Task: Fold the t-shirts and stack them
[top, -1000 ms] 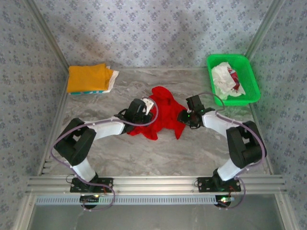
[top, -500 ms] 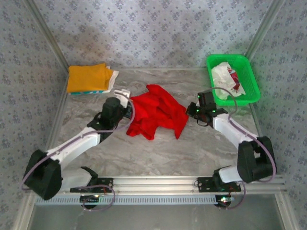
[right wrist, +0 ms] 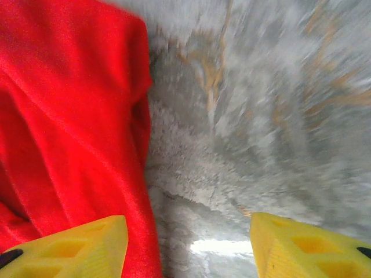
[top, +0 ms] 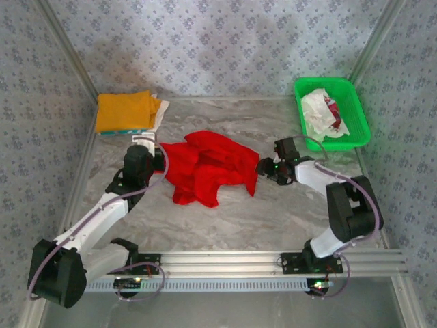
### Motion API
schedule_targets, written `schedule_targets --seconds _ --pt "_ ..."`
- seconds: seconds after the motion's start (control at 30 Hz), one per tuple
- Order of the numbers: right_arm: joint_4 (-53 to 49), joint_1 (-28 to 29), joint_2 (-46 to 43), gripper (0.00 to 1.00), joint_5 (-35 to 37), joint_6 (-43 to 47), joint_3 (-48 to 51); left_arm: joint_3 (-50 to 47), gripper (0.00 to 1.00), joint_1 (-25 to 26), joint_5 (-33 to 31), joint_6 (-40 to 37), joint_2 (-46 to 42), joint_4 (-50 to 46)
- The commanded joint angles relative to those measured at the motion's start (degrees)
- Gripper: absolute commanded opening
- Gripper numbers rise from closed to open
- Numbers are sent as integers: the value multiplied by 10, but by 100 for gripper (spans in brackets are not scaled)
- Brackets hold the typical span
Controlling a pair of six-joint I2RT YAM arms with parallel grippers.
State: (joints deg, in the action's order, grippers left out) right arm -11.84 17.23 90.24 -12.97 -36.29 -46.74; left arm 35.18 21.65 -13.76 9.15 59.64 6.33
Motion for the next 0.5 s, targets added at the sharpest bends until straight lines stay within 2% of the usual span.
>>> schedule_targets --seconds 0.0,0.13,0.17,0.3,0.33,0.47 --pt "28 30 28 61 -42 -20 -8 10 0 0 11 16 -2 0" --pt "76 45 45 58 -77 -57 7 9 0 -1 -4 21 -3 -8" --pt "84 47 47 53 -85 -63 9 8 0 -2 -9 23 -4 -9" --pt "69 49 35 8 -75 -67 10 8 0 -14 -23 39 -10 -23" --pt "62 46 25 2 -72 -66 9 7 0 -17 -26 44 -16 -27" --pt "20 28 -42 0 -54 -56 0 8 0 -32 -27 64 -48 -40"
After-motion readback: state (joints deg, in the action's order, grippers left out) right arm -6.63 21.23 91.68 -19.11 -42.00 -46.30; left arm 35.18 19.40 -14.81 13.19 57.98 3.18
